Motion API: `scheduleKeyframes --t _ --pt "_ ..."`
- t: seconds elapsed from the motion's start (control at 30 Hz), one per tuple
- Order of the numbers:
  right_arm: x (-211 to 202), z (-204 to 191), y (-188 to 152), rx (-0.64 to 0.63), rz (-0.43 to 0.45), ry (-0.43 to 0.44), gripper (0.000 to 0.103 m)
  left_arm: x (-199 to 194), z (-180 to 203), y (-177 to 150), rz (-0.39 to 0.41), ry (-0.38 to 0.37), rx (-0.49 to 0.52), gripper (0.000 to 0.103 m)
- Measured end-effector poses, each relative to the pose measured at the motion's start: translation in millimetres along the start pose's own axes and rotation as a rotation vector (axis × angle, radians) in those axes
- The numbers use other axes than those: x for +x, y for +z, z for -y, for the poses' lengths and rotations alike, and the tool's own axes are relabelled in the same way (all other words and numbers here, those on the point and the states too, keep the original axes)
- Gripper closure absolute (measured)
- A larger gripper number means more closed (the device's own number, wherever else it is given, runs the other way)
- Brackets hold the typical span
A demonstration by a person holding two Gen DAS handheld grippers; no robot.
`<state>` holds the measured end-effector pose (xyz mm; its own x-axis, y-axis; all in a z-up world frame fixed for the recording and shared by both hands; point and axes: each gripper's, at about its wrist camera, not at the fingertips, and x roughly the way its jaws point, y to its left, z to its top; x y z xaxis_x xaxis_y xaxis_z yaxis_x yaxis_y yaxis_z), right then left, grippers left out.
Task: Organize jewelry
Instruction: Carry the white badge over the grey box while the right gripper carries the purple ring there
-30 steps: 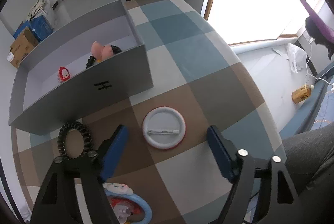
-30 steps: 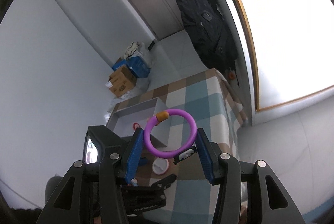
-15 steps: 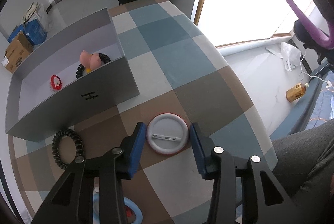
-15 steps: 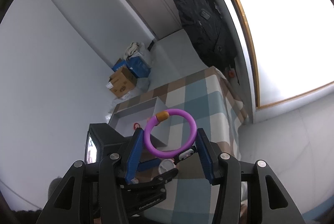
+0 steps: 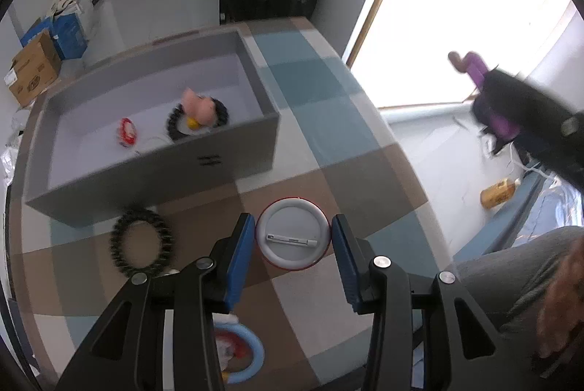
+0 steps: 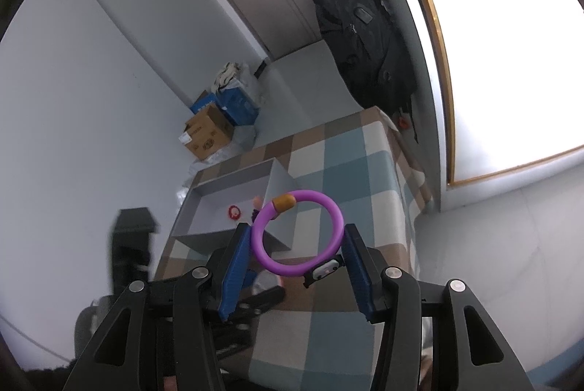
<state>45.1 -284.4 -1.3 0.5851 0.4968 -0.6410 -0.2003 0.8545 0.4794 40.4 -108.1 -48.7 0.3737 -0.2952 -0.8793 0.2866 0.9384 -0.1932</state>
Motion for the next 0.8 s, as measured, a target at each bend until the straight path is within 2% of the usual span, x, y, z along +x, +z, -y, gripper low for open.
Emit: scheduleKeyframes --t 0.37,0.8 --pt "33.4 -35.2 2.4 -0.085 -0.034 0.010 0.054 -45.7 -39.2 24.4 0.120 -0.063 -0.085 0.065" --pt "79.0 -72.7 16.2 -0.150 -0.075 0.040 0.054 -45.2 -105.0 44.0 0.171 -0.098 -0.239 0.065"
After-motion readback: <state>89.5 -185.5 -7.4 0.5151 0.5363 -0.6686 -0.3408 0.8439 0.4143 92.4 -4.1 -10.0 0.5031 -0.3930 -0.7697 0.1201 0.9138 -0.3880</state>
